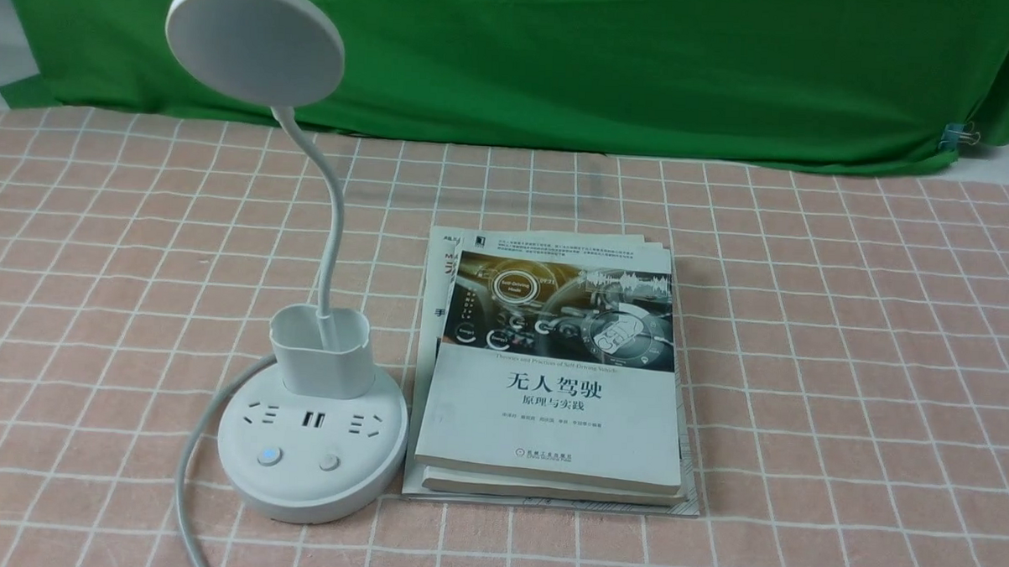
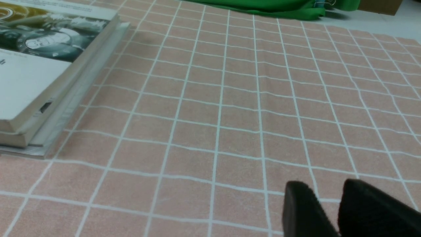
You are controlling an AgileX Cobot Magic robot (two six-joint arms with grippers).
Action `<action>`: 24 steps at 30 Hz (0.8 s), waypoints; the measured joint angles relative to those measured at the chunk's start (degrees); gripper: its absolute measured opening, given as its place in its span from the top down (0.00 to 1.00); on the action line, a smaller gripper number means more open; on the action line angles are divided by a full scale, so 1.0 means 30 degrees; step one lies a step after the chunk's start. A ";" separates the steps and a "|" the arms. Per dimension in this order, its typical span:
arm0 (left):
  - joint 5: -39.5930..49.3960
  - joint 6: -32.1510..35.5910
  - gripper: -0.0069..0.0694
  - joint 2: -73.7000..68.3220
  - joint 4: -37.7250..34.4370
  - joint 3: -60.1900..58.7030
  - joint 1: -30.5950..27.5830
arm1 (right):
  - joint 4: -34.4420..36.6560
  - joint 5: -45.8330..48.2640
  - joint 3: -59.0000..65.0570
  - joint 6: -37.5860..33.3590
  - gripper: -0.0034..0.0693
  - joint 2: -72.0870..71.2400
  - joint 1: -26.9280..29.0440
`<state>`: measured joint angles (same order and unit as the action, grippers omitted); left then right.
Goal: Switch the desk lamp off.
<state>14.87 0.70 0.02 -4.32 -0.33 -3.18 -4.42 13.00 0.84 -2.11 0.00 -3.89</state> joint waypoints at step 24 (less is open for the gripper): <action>0.0646 -0.0098 0.90 0.0000 0.0923 -0.0017 0.0356 | 0.0000 0.0000 0.0000 0.0000 0.62 0.0000 0.0000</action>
<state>16.81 0.41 0.02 -1.55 -0.38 -2.11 -4.42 13.00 0.84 -2.11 0.00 -3.89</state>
